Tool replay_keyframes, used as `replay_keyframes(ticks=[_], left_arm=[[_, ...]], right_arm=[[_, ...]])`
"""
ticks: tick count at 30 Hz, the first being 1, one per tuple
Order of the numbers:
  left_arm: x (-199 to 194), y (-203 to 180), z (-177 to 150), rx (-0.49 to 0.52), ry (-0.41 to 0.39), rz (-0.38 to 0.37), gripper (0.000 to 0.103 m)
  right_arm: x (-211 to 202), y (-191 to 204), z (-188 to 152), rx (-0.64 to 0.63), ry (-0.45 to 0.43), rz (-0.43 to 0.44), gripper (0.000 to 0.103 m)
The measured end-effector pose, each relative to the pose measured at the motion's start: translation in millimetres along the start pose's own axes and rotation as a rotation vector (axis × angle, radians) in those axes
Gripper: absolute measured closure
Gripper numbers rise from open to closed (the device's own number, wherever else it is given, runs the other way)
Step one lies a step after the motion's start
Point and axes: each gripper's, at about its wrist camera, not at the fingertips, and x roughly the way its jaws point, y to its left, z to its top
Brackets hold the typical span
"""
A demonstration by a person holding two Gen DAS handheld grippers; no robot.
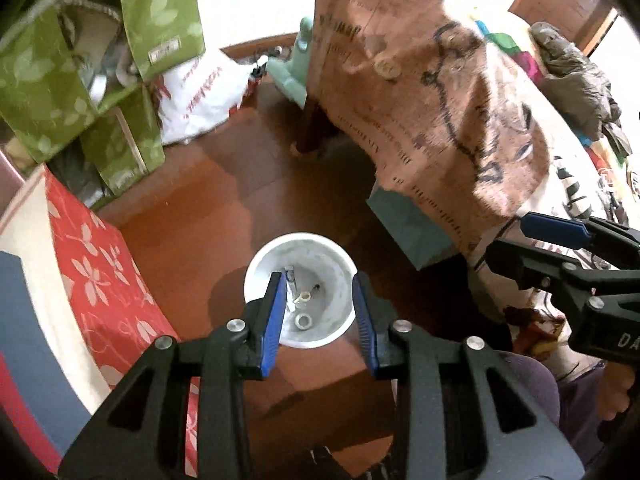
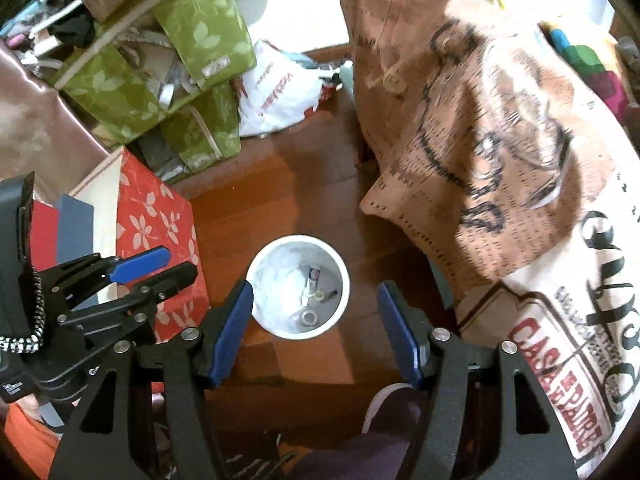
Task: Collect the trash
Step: 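Move both grippers back over the remaining items on the bed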
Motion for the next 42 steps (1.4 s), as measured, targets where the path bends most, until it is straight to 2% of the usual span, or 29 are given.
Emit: replay_keyframes(ticks=[10, 16, 23, 30, 36, 42], left_arm=[[-83.2, -47.3, 11.4, 0.082, -0.166, -0.017, 0.070], [-128.1, -96.4, 15.2, 0.180, -0.261, -0.032, 0.068], [-164.4, -161.2, 19.6, 0.282, -0.336, -0.069, 0.064], [-172.7, -230.2, 27.1, 0.368, -0.359, -0.129, 0.055], [-158.5, -291.2, 33.8, 0.443, -0.327, -0.183, 0.054], [-132.5, -359.3, 37.2, 0.545, -0.285, -0.231, 0.054]], right_arm=[[-84.6, -19.9, -16.7, 0.034, -0.179, -0.025, 0.042], [-139.3, -37.8, -32.9, 0.054, -0.291, -0.072, 0.042], [-195.6, -80.8, -60.3, 0.104, -0.392, -0.130, 0.042], [-235.6, -142.0, -94.2, 0.194, -0.455, -0.214, 0.042], [-256.5, -207.7, -124.5, 0.311, -0.479, -0.306, 0.042], [-269.2, -269.0, -153.0, 0.423, -0.472, -0.363, 0.042]])
